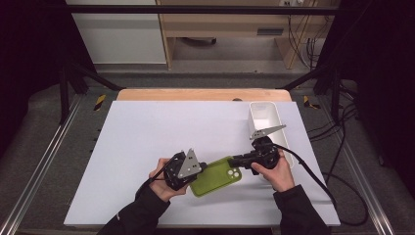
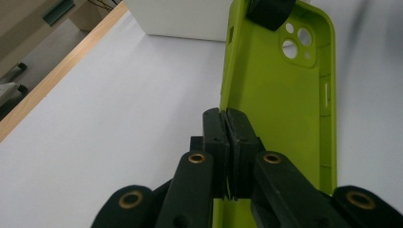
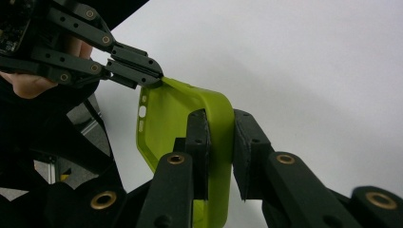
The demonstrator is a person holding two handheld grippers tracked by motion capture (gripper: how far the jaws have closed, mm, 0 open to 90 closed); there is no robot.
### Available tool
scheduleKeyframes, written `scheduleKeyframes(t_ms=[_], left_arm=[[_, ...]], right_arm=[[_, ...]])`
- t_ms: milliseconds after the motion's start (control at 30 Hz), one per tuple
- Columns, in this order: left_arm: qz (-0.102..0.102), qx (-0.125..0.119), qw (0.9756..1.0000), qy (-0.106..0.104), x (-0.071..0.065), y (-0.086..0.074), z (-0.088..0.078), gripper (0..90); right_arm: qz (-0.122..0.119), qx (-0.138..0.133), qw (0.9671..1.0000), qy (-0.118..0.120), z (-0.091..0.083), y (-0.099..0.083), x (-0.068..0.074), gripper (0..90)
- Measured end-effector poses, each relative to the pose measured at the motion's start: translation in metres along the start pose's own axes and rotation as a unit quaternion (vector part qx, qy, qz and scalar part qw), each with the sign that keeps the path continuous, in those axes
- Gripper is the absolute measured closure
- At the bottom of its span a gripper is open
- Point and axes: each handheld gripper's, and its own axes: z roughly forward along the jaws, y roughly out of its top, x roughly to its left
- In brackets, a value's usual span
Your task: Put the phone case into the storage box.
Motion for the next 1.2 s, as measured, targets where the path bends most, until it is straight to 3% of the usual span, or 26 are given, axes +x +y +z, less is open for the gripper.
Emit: scheduleKeyframes(t_ms=[533, 833, 1067, 1200], left_arm=[[-0.008, 0.0, 0.9999, -0.008, -0.001, 0.001, 0.002, 86.8], [-0.034, -0.009, 0.9991, -0.022, 0.002, -0.002, 0.005, 87.9], [-0.065, -0.041, 0.9968, -0.023, 0.007, -0.002, 0.002, 70.9], [-0.097, -0.07, 0.9927, -0.014, 0.014, -0.004, -0.003, 58.3]], right_arm=[[0.0, 0.005, 0.9999, -0.009, -0.002, 0.0, 0.002, 79.6], [-0.004, 0.004, 0.9997, -0.023, -0.003, -0.001, 0.003, 79.8], [-0.009, -0.011, 0.9995, -0.028, -0.007, 0.0, 0.004, 79.7], [-0.018, -0.017, 0.999, -0.037, -0.008, 0.0, 0.004, 79.7]])
